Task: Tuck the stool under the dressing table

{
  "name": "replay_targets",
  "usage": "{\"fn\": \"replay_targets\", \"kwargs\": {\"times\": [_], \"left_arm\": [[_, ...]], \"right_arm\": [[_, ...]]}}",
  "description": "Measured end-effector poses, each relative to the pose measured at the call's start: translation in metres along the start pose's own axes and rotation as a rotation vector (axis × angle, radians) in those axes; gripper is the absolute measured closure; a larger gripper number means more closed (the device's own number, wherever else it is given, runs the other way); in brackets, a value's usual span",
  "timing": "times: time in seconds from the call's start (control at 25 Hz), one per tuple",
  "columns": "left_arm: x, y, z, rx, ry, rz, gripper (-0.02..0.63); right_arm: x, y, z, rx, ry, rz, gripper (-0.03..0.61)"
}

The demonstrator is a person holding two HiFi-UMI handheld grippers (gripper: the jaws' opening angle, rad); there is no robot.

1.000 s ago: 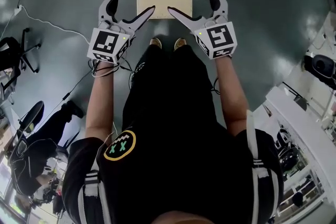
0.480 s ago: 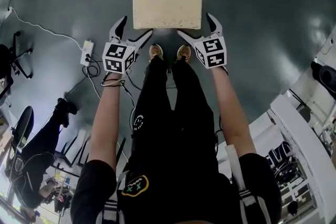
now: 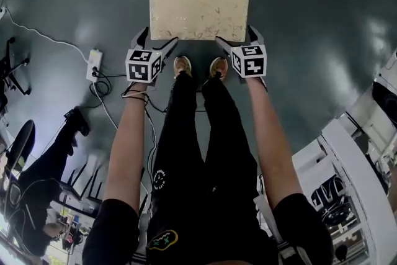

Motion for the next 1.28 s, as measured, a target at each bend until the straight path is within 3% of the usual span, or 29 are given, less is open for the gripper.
{"fn": "replay_targets", "kwargs": {"times": [0.16,0.32,0.92,1.28], "left_arm": [[0.042,-0.009,0.017,-0.048,-0.081,-0.046,0.153],[0.056,-0.01,0.021,-0.09,-0.114,-0.028,0.153],[0.055,-0.002,0.022,-0.104,-0.158,-0.079,0.152],[0.076,-0.013,-0.002,-0.174,-0.159,-0.081,0.113]], "right_arm": [[0.032,0.024,0.017,0.127,-0.05,0.033,0.058],[0.041,0.031,0.022,0.165,-0.054,0.018,0.054],[0.042,0.036,0.021,0.148,-0.106,-0.003,0.031],[0.056,0.059,-0.022,0.086,-0.119,-0.012,0.032]]}}
Point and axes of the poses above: the fingertips, and each gripper's own axes: x forward along the fingers, y to its right, z out of its underside, the point moved 10 cm from there along -x, backward along the fingers, and after that the axes turned 12 degrees about -z, right-handed, at the moved point
